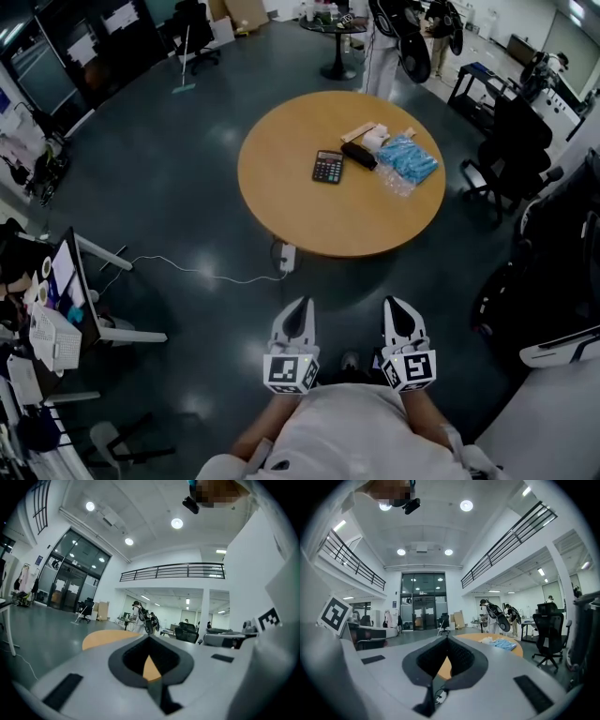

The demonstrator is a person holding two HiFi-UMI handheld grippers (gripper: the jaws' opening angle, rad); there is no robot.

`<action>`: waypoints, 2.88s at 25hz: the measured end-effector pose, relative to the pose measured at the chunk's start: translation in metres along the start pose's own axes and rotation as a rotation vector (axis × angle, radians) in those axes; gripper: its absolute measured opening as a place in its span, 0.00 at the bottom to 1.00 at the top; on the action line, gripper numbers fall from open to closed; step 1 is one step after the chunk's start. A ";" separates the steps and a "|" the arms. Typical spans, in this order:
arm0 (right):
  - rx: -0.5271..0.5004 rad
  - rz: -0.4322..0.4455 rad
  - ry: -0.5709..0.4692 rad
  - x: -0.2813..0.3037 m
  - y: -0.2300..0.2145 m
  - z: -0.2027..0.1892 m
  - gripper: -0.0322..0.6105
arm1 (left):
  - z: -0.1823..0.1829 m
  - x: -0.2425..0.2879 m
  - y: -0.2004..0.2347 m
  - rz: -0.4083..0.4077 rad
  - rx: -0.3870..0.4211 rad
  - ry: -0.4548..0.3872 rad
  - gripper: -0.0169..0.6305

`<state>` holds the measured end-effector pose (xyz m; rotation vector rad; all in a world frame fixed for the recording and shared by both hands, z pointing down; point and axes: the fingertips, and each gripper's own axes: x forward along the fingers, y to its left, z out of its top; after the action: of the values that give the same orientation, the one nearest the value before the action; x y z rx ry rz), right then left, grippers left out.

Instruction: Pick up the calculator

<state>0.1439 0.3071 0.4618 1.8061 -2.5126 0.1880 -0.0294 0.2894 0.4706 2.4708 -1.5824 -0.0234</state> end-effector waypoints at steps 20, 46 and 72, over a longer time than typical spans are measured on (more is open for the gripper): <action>0.028 0.074 0.007 0.130 -0.055 -0.013 0.07 | 0.010 0.129 0.067 0.049 -0.006 -0.029 0.04; 0.067 0.075 0.136 0.440 -0.163 -0.039 0.07 | 0.050 0.412 0.155 -0.123 -0.064 0.019 0.04; 0.272 0.322 0.758 0.665 -0.226 -0.264 0.32 | 0.012 0.476 0.228 -0.140 -0.197 0.122 0.04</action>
<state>0.1342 -0.3579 0.8093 1.0528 -2.2296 1.0424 -0.0337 -0.2330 0.5469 2.3761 -1.2912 -0.0464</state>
